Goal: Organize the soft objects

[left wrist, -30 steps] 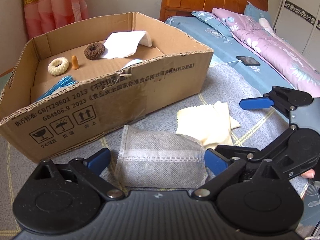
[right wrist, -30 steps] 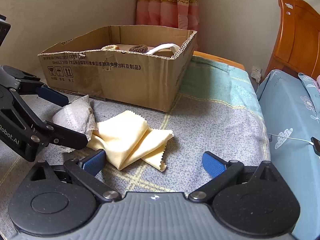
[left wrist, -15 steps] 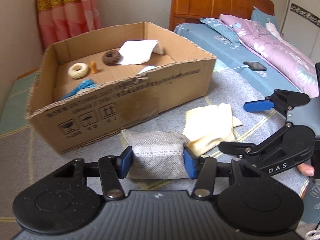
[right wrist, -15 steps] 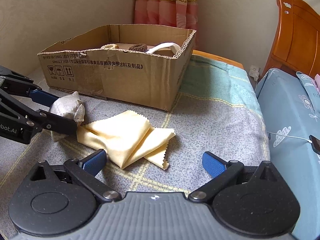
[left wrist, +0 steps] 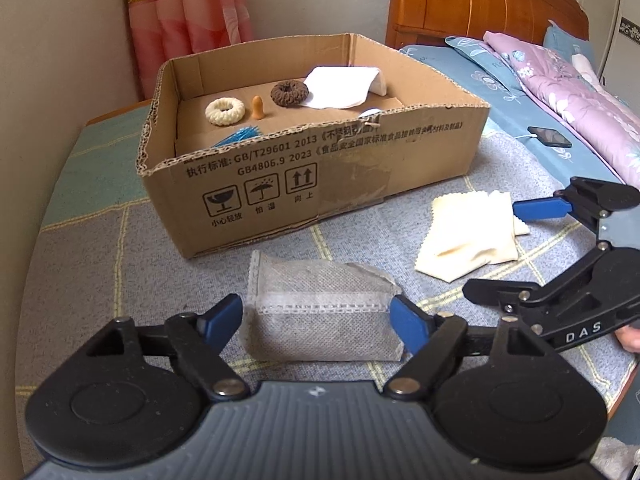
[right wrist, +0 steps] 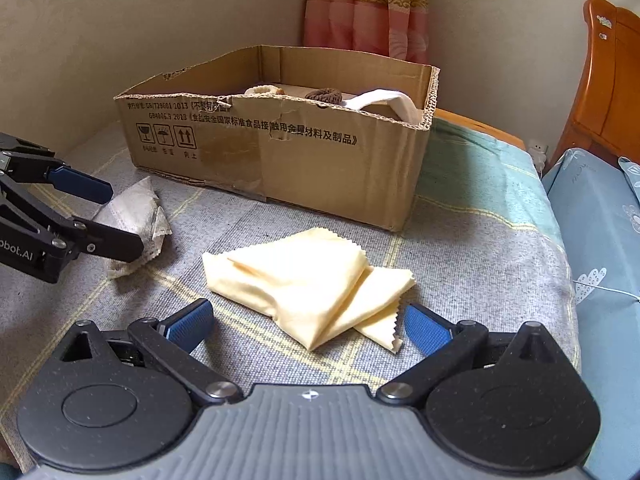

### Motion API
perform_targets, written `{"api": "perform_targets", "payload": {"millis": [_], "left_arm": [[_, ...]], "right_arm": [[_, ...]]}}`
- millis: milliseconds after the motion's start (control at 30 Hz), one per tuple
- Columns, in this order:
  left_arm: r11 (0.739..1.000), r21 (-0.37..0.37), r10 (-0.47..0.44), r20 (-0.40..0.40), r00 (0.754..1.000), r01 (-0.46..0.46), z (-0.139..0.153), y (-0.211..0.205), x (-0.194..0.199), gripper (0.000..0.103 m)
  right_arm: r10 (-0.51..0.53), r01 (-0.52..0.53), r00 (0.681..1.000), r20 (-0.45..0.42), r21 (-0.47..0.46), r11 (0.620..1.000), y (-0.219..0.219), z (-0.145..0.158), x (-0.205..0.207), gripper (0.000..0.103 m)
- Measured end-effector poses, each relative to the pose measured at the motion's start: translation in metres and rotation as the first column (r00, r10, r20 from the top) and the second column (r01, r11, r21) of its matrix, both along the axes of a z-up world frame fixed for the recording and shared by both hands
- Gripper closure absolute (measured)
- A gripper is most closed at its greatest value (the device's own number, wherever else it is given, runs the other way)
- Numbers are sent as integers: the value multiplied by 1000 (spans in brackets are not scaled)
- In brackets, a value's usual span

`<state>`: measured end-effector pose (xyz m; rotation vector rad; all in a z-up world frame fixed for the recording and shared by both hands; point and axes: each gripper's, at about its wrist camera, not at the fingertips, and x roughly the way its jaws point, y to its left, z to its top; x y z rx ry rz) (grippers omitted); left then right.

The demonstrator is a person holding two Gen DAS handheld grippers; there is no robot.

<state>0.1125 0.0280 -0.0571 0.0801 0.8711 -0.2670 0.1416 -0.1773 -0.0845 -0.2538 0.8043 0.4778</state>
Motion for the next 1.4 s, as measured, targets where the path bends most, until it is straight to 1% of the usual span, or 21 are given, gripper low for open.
{"api": "perform_targets", "payload": {"millis": [100, 267, 367, 433, 533, 600, 767, 1100, 1167, 1233, 1300, 1400], "left_arm": [[1000, 5, -7, -10, 1000, 7, -4, -1, 0, 19], [1000, -2, -11, -19, 1000, 11, -5, 0, 1, 18], [1000, 5, -24, -19, 1000, 24, -5, -2, 0, 16], [999, 9, -35, -20, 999, 35, -5, -5, 0, 12], [998, 34, -46, -35, 998, 47, -9, -10, 2, 10], [998, 28, -49, -34, 998, 50, -11, -10, 4, 7], [999, 22, -25, -26, 999, 26, -11, -3, 8, 7], [999, 21, -25, -23, 999, 26, -11, -3, 6, 8], [1000, 15, -24, -24, 999, 24, -10, -3, 6, 10], [1000, 9, -21, -24, 999, 22, -9, -2, 6, 12], [1000, 1, -23, -20, 1000, 23, -8, -2, 5, 16], [1000, -9, -22, -21, 1000, 22, -7, 0, 6, 19]], "right_arm": [[0, 0, 1000, 3, 5, 1000, 3, 0, 5, 0], [15, -15, 1000, 18, 14, 1000, 11, -3, 11, 0], [25, -25, 999, 27, 17, 1000, 16, -4, 13, 0], [22, -22, 999, 31, 20, 1000, 18, -5, 14, 0], [19, -20, 999, 33, 22, 1000, 18, -5, 15, 0], [19, -19, 999, 32, 22, 1000, 17, -5, 14, 0], [3, -4, 999, 33, 24, 1000, 11, -5, 13, 0], [-10, 9, 999, 43, 27, 1000, 15, -7, 13, 0], [-9, 8, 999, 43, 26, 1000, 16, -6, 13, 2], [-3, 2, 999, 47, 24, 1000, 18, -3, 11, 10], [-4, 3, 999, 51, 15, 1000, 20, -1, 9, 15], [-11, 11, 999, 48, 8, 1000, 21, 2, 8, 23]]}}
